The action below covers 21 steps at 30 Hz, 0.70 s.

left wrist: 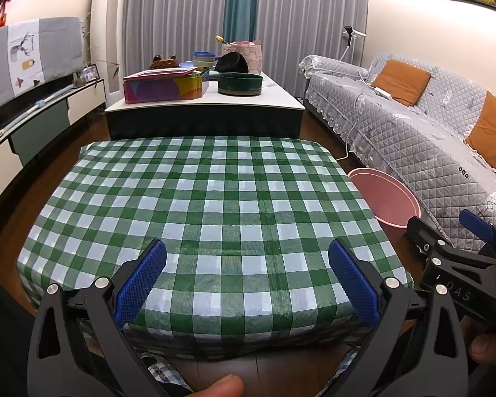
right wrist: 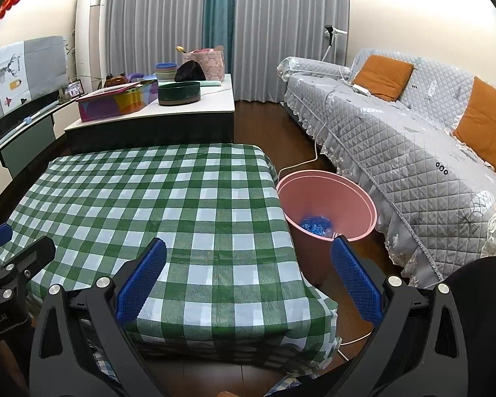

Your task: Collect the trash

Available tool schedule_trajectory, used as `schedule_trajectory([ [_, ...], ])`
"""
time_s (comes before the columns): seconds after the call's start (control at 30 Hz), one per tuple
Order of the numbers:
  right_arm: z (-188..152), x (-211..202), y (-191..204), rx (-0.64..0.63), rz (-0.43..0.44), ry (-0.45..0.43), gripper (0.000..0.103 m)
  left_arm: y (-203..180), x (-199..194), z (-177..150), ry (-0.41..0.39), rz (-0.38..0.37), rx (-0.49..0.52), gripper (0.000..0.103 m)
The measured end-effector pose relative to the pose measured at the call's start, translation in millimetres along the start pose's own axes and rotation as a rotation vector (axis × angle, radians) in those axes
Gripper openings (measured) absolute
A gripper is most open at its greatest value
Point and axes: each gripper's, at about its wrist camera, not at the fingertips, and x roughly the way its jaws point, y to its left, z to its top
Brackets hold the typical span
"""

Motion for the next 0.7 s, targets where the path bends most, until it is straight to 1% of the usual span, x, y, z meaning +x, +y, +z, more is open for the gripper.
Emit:
schedule_trajectory([
  [0.7, -0.1, -0.5, 0.5, -0.002, -0.001, -0.005, 0.098, -2.9, 2.3, 0.2, 0.01, -0.012, -0.009, 0.095],
])
